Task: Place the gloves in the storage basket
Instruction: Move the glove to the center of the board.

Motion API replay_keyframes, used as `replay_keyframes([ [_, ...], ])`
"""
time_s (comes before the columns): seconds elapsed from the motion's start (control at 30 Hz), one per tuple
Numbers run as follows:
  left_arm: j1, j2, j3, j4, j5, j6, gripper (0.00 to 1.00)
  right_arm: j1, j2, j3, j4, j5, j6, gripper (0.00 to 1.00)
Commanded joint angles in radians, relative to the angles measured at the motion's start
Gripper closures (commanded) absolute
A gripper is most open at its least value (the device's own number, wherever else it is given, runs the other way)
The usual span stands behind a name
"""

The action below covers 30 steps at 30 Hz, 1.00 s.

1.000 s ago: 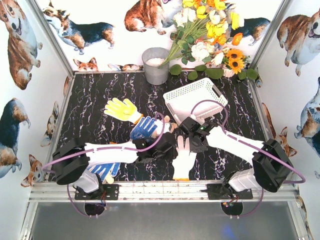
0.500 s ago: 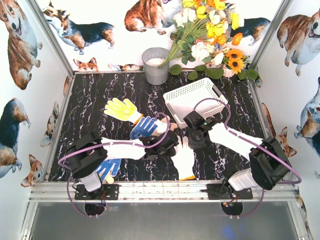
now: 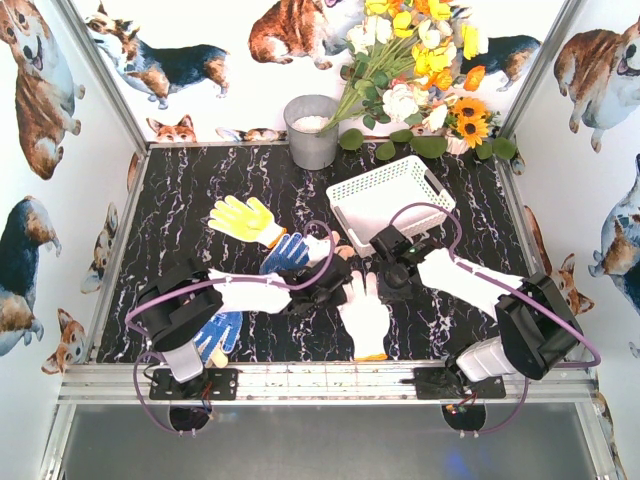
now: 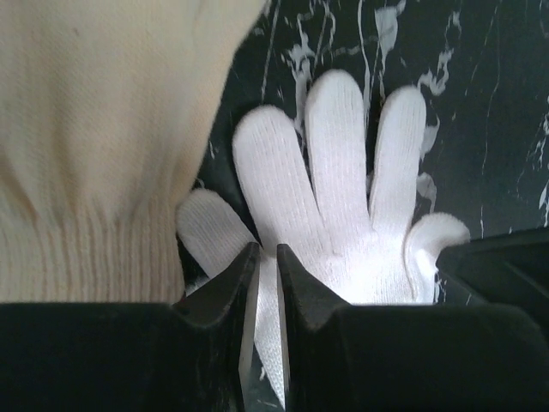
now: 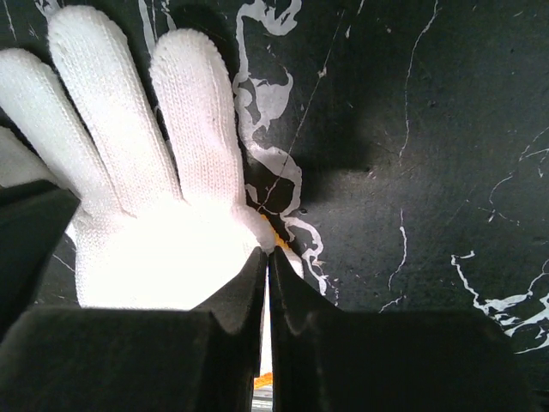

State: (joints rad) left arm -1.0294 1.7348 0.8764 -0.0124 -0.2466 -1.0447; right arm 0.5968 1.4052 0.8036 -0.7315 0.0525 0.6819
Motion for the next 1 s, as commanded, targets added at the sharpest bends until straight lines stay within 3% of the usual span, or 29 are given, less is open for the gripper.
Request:
replay_keyframes([
  [0.0, 0.055, 0.035, -0.012, -0.035, -0.036, 0.061, 0.90, -0.023, -0.015, 0.014, 0.044, -0.025, 0.000, 1.00],
  [0.37, 0.081, 0.064, 0.024, 0.007, -0.023, 0.169, 0.89, -0.060, -0.006, 0.057, -0.002, -0.031, -0.019, 0.99],
  [0.53, 0.101, 0.075, 0.038, 0.033, -0.012, 0.224, 0.87, -0.063, -0.085, 0.078, -0.068, -0.017, -0.031, 0.66],
  [0.63, 0.106, 0.066, 0.072, 0.017, 0.000, 0.260, 0.84, -0.063, -0.130, 0.090, -0.118, -0.031, -0.035, 0.54],
  [0.7, 0.106, 0.037, 0.089, 0.001, 0.011, 0.272, 0.78, -0.063, -0.152, 0.086, -0.148, -0.056, -0.033, 0.51],
  [0.8, 0.104, -0.009, 0.101, -0.026, 0.034, 0.272, 0.60, -0.063, -0.184, 0.058, -0.177, -0.122, -0.013, 0.49],
  [0.97, 0.083, -0.077, 0.065, -0.022, 0.119, 0.231, 0.55, -0.063, -0.239, -0.057, -0.102, -0.290, 0.054, 0.49],
])
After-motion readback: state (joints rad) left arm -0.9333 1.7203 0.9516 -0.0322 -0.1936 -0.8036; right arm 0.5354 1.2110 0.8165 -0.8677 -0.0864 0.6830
